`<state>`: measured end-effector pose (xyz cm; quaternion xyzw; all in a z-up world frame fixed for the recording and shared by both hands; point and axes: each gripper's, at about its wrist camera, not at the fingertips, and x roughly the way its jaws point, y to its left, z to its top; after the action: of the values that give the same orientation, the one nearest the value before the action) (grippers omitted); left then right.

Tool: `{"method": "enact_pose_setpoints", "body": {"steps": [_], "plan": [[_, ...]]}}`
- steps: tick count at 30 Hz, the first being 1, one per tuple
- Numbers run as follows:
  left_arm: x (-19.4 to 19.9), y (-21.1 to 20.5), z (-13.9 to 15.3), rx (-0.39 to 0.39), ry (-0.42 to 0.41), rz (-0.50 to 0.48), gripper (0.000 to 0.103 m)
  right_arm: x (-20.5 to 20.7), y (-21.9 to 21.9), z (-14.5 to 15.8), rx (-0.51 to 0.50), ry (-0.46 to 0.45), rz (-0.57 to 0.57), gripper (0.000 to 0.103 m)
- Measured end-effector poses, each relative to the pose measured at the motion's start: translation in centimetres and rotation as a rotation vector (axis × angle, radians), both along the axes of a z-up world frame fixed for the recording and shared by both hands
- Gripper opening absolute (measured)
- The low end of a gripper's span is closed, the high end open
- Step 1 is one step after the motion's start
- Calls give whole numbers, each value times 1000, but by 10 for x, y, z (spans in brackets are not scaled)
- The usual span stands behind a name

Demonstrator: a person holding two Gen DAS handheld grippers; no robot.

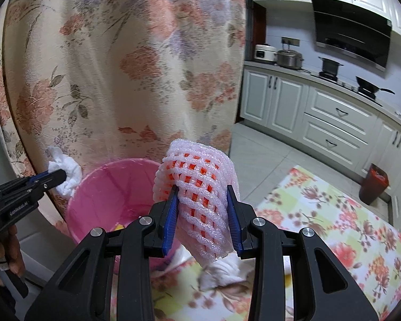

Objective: Collect trash
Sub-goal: 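Open the right gripper to drop the net, then open the left gripper to drop the tissue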

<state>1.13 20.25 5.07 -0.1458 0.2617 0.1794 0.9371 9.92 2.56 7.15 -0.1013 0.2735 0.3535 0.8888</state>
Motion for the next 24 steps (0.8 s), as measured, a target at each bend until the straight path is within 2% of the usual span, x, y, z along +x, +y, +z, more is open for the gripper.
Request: {"method": "enact_pose_setpoints", "body": {"steps": [24], "plan": [[-14, 6, -1, -14, -5, 28, 18, -6, 104, -6, -28, 26, 187, 34]]}}
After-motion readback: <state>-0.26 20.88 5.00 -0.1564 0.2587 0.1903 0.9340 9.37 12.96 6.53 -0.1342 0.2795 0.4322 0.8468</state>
